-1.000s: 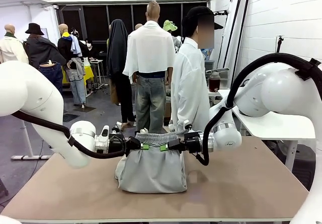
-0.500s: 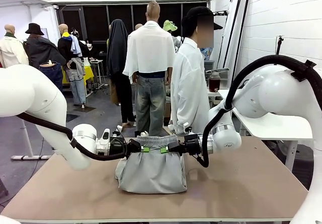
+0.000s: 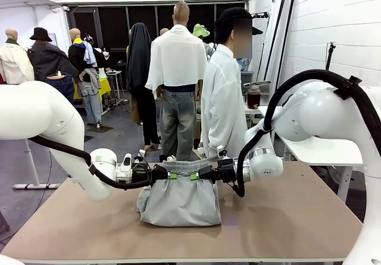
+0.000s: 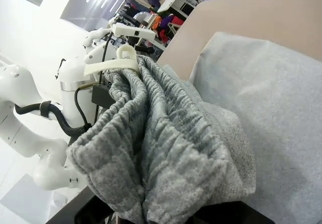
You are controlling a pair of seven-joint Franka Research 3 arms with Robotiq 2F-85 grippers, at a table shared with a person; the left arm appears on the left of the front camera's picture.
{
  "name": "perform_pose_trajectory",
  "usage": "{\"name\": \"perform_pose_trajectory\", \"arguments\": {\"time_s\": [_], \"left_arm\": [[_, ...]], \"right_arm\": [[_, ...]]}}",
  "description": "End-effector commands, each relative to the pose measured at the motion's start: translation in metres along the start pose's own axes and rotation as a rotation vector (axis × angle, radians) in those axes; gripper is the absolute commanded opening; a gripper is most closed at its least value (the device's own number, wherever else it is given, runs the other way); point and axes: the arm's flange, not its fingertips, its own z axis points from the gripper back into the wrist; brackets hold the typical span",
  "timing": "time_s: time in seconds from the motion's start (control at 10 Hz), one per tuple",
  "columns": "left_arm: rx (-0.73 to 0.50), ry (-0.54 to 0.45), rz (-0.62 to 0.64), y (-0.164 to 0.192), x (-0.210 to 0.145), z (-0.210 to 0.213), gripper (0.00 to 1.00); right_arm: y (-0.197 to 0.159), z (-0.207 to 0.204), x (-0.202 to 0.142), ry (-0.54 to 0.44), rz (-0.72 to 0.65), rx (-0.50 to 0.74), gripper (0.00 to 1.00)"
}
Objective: Fold the training pants.
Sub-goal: Fold the Training pants in half.
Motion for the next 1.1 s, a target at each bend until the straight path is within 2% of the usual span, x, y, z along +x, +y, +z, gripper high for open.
{"name": "perform_pose_trajectory", "arguments": {"time_s": [0.0, 0.4, 1.0], "left_arm": [[0.048, -0.059, -0.013, 0.015, 0.014, 0.017, 0.0], [0.085, -0.035, 0.026, 0.026, 0.015, 0.013, 0.0], [0.085, -0.054, 0.006, 0.048, 0.021, 0.014, 0.0]], "right_arm": [[-0.015, 0.017, 0.008, -0.054, -0.034, -0.055, 0.0], [-0.026, 0.021, 0.008, -0.062, -0.06, -0.09, 0.0], [-0.044, 0.024, 0.014, -0.092, -0.063, -0.12, 0.0]]}}
